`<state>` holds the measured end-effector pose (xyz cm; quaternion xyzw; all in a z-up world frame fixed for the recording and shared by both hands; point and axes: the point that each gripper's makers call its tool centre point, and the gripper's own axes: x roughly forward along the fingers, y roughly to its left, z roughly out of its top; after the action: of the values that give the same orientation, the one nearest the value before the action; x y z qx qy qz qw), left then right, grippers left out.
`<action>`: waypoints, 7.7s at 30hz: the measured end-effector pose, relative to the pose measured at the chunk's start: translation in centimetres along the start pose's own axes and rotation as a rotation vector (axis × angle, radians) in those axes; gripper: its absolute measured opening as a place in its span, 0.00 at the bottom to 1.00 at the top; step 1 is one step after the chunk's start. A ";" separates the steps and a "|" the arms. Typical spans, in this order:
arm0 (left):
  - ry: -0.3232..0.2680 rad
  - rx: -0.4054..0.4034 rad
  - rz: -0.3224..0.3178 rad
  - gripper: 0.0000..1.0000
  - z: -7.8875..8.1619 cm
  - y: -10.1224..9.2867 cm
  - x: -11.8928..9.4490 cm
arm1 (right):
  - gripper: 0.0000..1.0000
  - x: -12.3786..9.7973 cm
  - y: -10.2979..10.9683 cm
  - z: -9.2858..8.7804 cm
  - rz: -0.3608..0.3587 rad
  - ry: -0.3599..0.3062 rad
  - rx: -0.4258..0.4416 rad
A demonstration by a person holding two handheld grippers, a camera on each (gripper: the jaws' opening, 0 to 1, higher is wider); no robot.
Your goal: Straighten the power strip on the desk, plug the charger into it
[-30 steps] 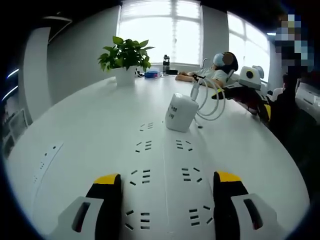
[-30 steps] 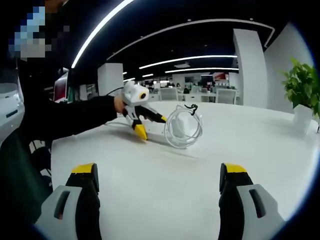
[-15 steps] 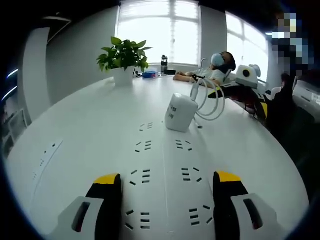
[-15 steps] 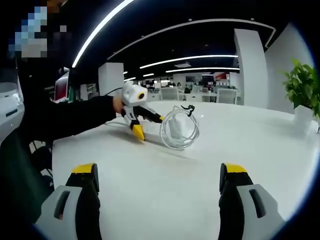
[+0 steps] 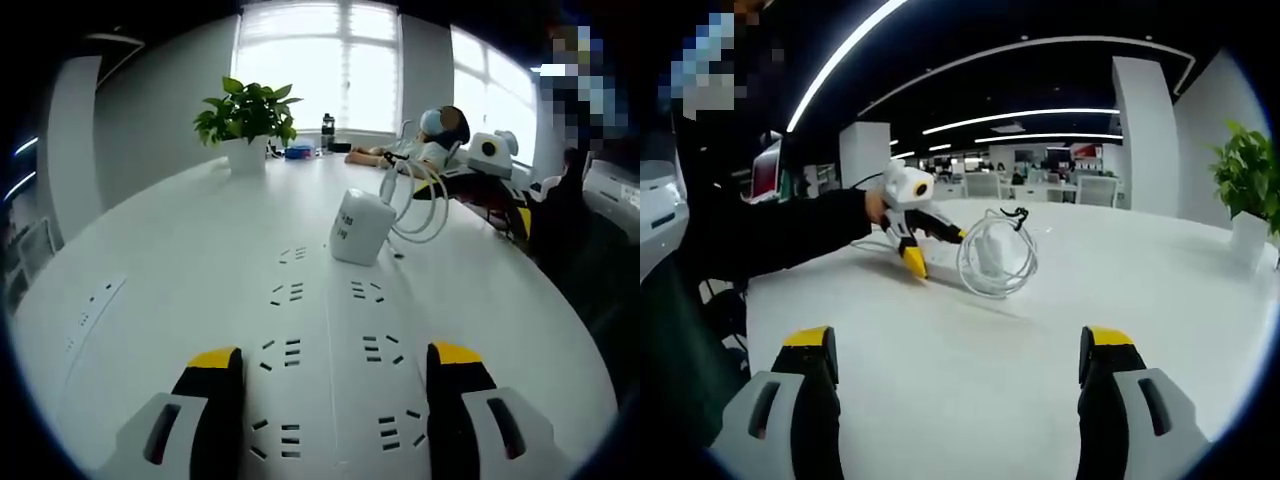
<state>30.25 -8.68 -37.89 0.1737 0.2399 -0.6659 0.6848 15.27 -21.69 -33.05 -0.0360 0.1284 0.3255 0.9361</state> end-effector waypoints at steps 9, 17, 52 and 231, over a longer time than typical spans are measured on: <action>0.002 -0.003 0.001 0.75 -0.4 -0.7 -0.4 | 1.00 0.2 0.8 -0.3 0.032 0.021 -0.016; -0.007 -0.005 0.003 0.75 -0.6 -1.0 -0.8 | 1.00 0.3 1.1 -0.4 0.047 0.027 -0.028; -0.012 -0.007 -0.001 0.75 -2.2 -3.5 -2.7 | 1.00 0.2 3.0 -0.6 0.084 0.046 -0.068; -0.106 0.004 0.081 0.99 -4.6 -10.1 -7.2 | 0.99 0.5 7.7 -1.4 0.149 0.095 -0.097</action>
<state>19.79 -0.73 -36.85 0.1492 0.1949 -0.6462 0.7226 10.60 -15.59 -34.41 -0.0872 0.1592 0.3981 0.8992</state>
